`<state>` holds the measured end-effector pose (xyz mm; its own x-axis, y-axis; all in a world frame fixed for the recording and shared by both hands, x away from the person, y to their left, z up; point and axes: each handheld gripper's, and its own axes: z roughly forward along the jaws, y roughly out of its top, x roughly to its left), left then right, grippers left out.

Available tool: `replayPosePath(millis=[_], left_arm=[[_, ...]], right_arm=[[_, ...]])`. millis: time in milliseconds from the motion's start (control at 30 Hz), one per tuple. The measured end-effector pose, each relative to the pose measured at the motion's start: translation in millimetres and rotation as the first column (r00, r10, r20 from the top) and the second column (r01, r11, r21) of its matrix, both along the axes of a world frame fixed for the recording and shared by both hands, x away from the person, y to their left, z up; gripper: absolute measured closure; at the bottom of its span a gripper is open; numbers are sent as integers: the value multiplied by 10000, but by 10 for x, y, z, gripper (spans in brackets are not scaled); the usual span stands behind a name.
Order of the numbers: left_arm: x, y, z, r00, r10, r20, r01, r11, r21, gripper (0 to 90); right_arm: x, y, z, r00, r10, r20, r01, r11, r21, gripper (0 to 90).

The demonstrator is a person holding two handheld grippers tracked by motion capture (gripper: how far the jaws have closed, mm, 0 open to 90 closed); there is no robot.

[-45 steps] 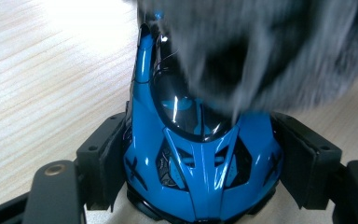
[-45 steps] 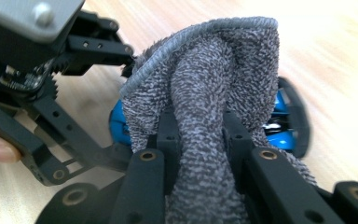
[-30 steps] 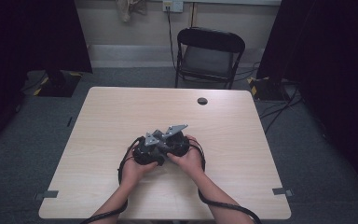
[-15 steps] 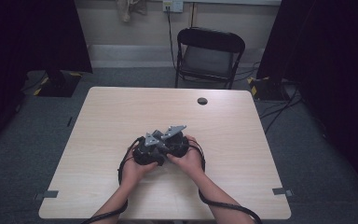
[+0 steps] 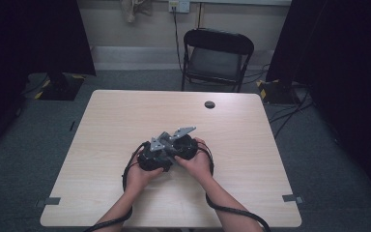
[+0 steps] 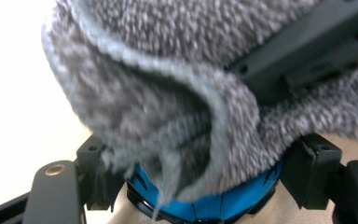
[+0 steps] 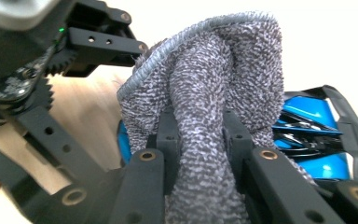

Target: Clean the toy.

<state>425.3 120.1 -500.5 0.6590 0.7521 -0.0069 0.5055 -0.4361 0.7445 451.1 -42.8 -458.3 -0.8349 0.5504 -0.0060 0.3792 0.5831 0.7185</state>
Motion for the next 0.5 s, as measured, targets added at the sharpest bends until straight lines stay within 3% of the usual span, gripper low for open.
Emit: replayPosePath(millis=[500], left_arm=[[1, 0, -1, 10000, 6, 2, -6, 10000, -28, 256]], right_arm=[[96, -52, 32, 9993, -353, -107, 354, 9993, 141, 743]])
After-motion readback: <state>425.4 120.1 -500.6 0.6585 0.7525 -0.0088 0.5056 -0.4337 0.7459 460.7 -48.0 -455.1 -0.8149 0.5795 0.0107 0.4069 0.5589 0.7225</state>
